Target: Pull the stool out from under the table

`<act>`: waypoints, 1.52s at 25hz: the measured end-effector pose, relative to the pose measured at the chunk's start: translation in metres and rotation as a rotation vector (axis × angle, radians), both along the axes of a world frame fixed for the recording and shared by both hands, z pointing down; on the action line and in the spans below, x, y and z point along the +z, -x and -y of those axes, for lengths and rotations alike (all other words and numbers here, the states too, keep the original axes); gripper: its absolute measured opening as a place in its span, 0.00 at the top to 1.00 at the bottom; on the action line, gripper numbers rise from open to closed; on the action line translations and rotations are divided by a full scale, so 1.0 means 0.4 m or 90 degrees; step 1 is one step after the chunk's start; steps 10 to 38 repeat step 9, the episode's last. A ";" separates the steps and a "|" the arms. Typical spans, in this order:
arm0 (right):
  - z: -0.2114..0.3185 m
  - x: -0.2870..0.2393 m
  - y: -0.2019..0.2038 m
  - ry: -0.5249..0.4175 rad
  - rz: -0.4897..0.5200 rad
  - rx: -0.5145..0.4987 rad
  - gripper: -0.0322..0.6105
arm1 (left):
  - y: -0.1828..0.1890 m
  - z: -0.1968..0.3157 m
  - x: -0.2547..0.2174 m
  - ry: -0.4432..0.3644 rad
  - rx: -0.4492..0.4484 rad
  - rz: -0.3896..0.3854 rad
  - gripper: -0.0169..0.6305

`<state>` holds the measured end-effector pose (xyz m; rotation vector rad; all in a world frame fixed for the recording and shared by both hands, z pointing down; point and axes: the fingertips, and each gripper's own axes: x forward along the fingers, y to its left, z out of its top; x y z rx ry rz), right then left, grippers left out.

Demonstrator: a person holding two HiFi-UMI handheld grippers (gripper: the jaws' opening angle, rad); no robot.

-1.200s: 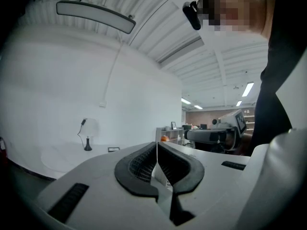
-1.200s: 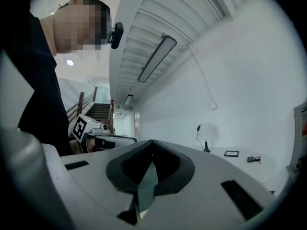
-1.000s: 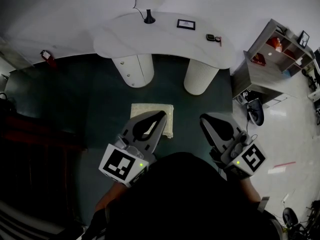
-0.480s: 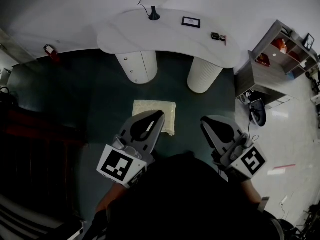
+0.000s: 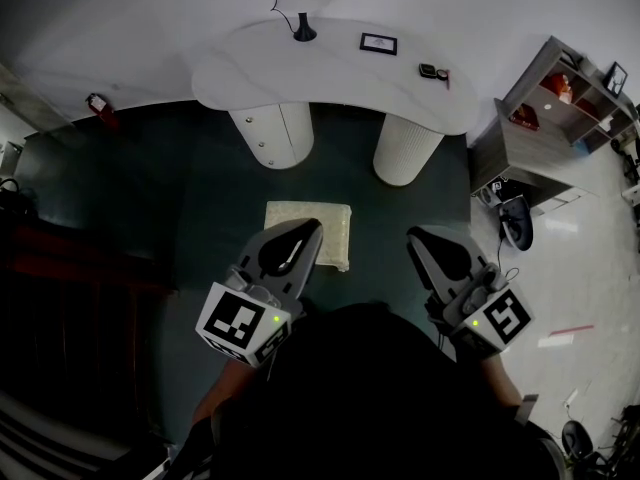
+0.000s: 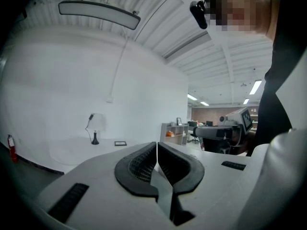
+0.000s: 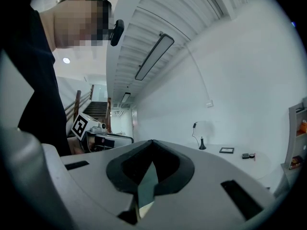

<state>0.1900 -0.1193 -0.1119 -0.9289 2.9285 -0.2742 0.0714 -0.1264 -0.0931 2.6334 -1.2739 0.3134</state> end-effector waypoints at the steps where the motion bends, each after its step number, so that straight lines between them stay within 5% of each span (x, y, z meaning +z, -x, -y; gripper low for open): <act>1: -0.001 0.006 -0.001 0.002 0.000 0.001 0.92 | -0.003 0.000 0.003 0.001 0.001 0.001 0.94; 38: 0.006 0.021 -0.015 0.015 -0.001 0.011 0.92 | -0.026 -0.007 0.006 0.010 0.009 -0.008 0.94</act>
